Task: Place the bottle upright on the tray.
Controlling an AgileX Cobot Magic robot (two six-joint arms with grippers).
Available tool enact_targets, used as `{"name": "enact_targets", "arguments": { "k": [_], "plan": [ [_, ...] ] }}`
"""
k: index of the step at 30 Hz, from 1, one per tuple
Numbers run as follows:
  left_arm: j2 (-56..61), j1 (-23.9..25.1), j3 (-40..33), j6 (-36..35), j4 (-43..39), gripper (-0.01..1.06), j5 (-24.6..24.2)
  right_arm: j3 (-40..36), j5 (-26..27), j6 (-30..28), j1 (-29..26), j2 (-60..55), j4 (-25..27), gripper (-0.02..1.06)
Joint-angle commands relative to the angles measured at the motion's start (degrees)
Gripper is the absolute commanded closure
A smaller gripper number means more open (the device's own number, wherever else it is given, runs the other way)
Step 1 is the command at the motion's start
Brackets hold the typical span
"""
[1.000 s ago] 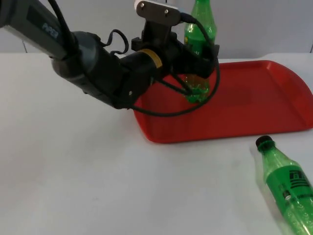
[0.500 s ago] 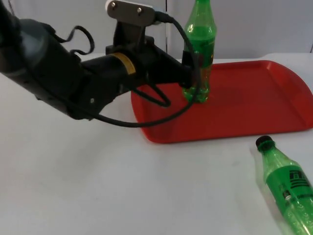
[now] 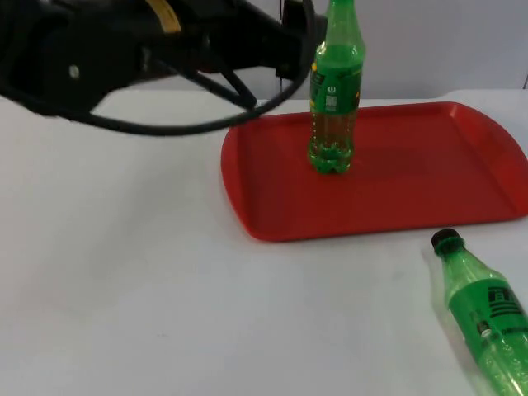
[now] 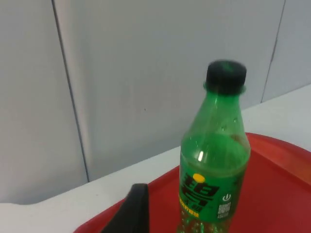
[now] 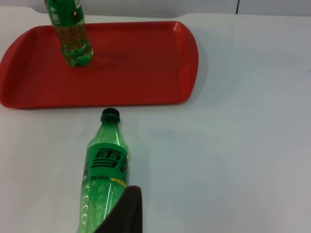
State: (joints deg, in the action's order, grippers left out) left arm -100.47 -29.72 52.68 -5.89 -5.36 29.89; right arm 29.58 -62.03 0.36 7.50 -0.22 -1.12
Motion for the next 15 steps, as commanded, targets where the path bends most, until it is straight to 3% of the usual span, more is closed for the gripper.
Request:
{"name": "enact_targets", "arguments": {
  "k": [1,15],
  "plan": [
    [2.92,-0.16,-0.31,0.3,-0.18,0.0,-3.33,-0.03,0.27,0.0,-0.38,0.22,0.18,0.0],
    [11.6,-0.16,-0.31,1.58,-0.18,0.0,-17.25,-0.03,0.27,0.0,-0.38,0.22,0.18,0.0]
  ]
}}
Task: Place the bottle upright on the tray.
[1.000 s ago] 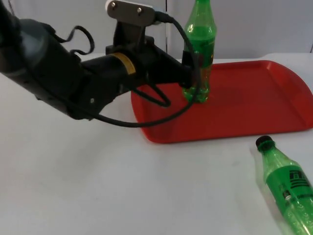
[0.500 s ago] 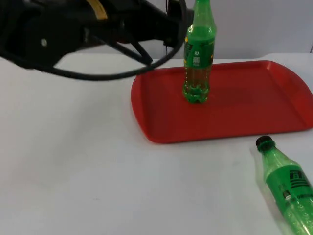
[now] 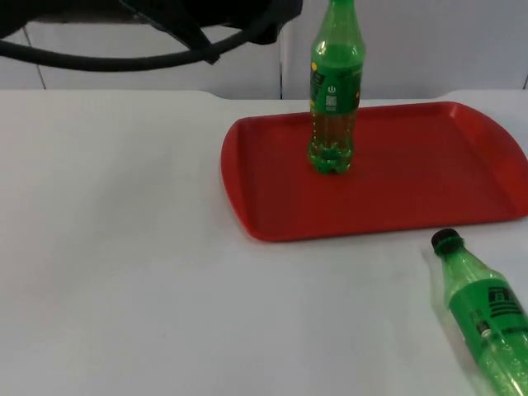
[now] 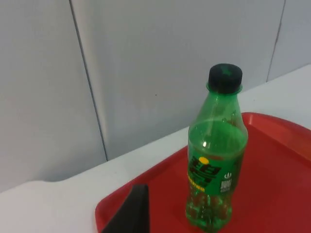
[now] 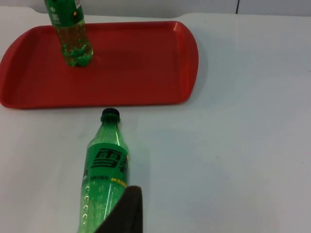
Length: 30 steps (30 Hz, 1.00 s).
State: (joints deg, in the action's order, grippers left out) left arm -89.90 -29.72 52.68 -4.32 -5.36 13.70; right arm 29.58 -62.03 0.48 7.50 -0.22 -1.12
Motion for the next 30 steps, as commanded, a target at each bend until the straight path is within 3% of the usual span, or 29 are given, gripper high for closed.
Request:
{"name": "enact_targets", "arguments": {
  "k": [1,21,30],
  "plan": [
    [1.81,-0.16,-0.31,0.01,-0.18,0.0,-1.85,-0.03,0.27,-0.12,-0.38,0.22,0.18,0.0],
    [14.51,-0.16,-0.31,0.01,-0.18,0.0,-16.66,-0.03,0.27,-0.12,-0.38,0.22,0.18,0.0],
    [21.05,-0.16,-0.31,0.01,-0.18,0.0,-26.79,-0.03,0.27,-0.12,-0.38,0.22,0.18,0.0]
  ]
}}
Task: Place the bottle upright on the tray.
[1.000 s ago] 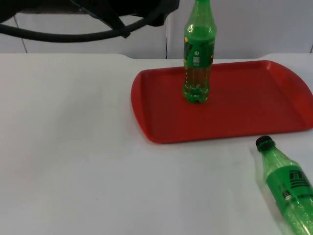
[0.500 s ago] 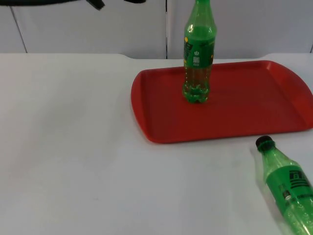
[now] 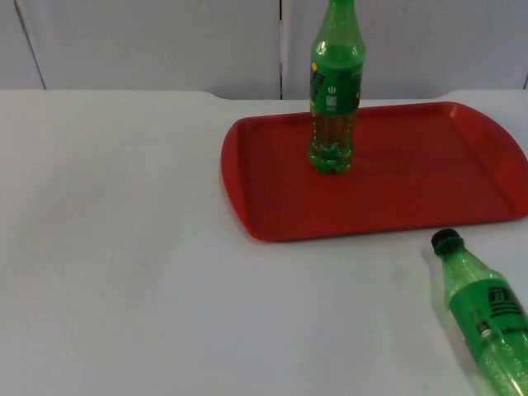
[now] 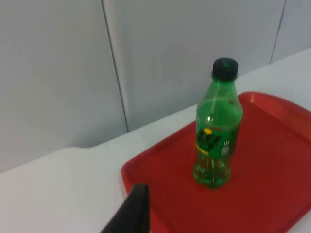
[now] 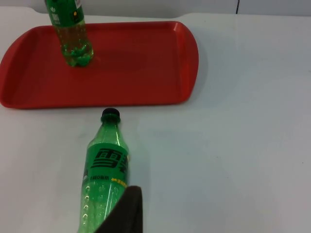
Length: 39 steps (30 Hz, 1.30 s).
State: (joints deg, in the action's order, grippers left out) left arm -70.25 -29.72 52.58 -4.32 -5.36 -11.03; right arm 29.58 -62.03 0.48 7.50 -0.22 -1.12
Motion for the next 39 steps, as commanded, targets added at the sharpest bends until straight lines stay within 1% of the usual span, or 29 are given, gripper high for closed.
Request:
{"name": "enact_targets", "arguments": {
  "k": [1,2,5,7,11,17,24,34,39],
  "plan": [
    [2.19,-0.16,-0.21,0.01,-0.18,0.0,-3.33,-0.03,0.27,-0.12,-0.38,0.22,0.18,0.0],
    [2.19,-0.16,-0.21,0.01,-0.18,0.0,-3.33,-0.03,0.27,-0.12,-0.38,0.22,0.18,0.0],
    [4.66,-0.16,-0.21,0.01,-0.18,0.0,-6.18,-0.03,0.27,-0.12,-0.38,0.22,0.18,0.0],
    [5.28,-0.16,-0.21,0.01,-0.18,0.0,-6.87,-0.03,0.27,-0.12,-0.38,0.22,0.18,0.0],
    [7.37,-0.16,-0.21,0.01,-0.02,0.0,-10.68,-0.03,0.27,-0.12,-0.38,0.22,0.18,0.0],
    [9.79,-0.16,-0.25,0.01,-0.02,0.0,-13.47,-0.03,0.27,-0.12,-0.38,0.22,0.18,0.0],
    [12.56,-0.16,-0.63,2.1,-0.14,0.0,-14.06,-0.03,0.27,-0.12,-0.38,0.22,0.18,0.0],
    [18.46,-0.16,-9.21,2.53,-1.73,0.0,-13.26,-0.03,0.27,-0.12,-0.38,0.22,0.18,0.0],
    [20.87,-0.16,-10.06,2.53,-1.62,0.0,-14.12,-0.03,0.27,-0.12,-0.38,0.22,0.18,0.0]
  ]
}}
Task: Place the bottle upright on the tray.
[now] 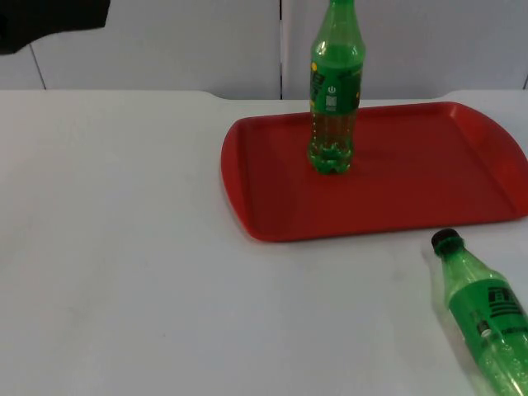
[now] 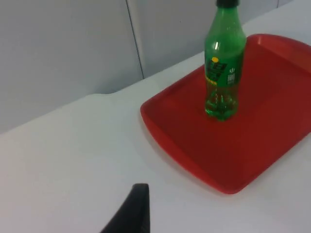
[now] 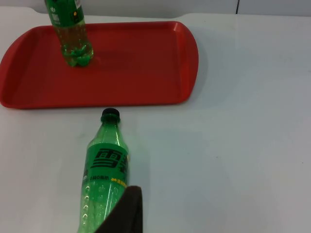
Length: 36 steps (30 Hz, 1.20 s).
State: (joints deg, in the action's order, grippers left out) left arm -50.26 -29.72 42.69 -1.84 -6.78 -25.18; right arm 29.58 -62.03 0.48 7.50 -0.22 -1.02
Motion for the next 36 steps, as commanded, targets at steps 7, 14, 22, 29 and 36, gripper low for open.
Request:
{"name": "enact_targets", "arguments": {
  "k": [7,14,22,29,36],
  "plan": [
    [4.87,-0.16,-0.17,0.05,-0.1,0.0,-0.38,-0.03,0.27,-0.12,-0.38,0.22,0.08,0.0],
    [6.6,-0.16,-0.17,0.05,-0.33,0.0,-5.23,-0.03,0.27,-0.12,-0.38,0.22,0.08,0.0],
    [6.88,-0.16,-0.17,0.05,-0.22,0.0,-6.21,-0.03,0.27,-0.12,-0.38,0.22,0.08,0.0],
    [6.88,-0.16,-0.17,0.05,-0.22,0.0,-6.45,-0.03,0.27,-0.12,-0.38,0.22,0.08,0.0],
    [7.51,-0.16,-0.17,2.16,-0.22,0.0,-6.57,-0.03,0.27,-0.12,-0.38,0.22,0.08,0.0]
  ]
}}
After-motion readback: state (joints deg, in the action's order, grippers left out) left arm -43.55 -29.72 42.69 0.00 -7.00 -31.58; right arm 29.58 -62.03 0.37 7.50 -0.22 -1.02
